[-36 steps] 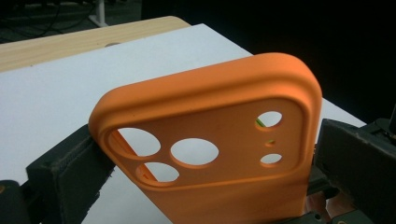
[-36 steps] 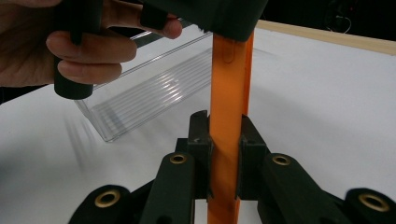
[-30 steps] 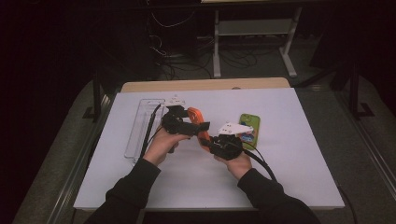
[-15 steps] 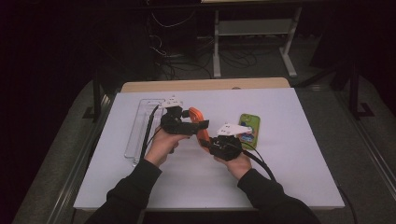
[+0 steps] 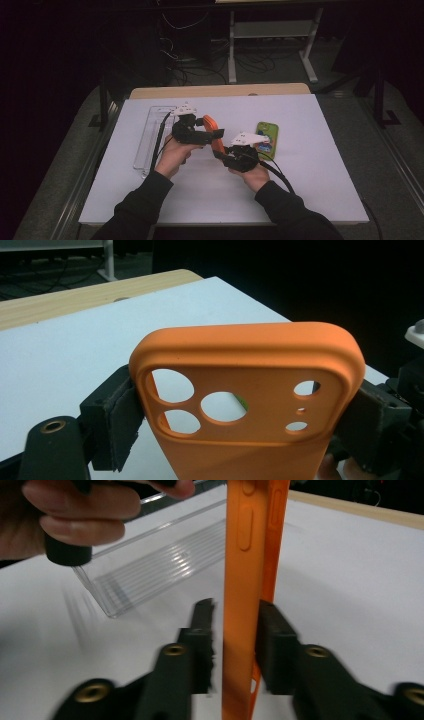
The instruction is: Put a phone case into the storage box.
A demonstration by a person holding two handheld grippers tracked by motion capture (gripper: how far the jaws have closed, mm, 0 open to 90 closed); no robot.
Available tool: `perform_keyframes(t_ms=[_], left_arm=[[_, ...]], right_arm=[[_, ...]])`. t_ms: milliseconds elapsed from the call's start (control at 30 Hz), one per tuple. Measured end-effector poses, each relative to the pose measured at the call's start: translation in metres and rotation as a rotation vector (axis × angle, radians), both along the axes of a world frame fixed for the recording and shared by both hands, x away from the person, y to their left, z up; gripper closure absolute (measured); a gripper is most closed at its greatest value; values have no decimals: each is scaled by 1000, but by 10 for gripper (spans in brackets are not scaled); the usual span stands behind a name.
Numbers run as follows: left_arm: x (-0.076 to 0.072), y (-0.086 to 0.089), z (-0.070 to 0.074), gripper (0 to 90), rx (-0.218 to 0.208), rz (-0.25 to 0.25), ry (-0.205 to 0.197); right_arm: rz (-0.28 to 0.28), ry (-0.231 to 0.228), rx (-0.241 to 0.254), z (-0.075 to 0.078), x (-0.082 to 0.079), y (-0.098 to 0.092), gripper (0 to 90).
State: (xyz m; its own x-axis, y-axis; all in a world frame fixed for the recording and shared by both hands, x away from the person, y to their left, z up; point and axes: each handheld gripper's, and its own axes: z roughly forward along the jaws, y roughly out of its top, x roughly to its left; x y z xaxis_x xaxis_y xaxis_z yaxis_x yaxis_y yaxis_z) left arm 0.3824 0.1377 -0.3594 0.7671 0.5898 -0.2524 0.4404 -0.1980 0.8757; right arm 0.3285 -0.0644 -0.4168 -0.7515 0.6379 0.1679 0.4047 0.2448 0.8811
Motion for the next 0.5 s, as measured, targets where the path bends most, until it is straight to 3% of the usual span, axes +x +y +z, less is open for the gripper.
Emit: perform_keyframes(t_ms=[167,233,500], left_arm=[[1,1,2,160,11,10,-14],[1,2,2,160,1,14,-14],[1,2,3,160,33,19,-27]], right_arm=[[3,3,-42,1,1,-4,415],[3,12,-65,2,1,-8,347],[12,66,-176,-1,0,-34,120]])
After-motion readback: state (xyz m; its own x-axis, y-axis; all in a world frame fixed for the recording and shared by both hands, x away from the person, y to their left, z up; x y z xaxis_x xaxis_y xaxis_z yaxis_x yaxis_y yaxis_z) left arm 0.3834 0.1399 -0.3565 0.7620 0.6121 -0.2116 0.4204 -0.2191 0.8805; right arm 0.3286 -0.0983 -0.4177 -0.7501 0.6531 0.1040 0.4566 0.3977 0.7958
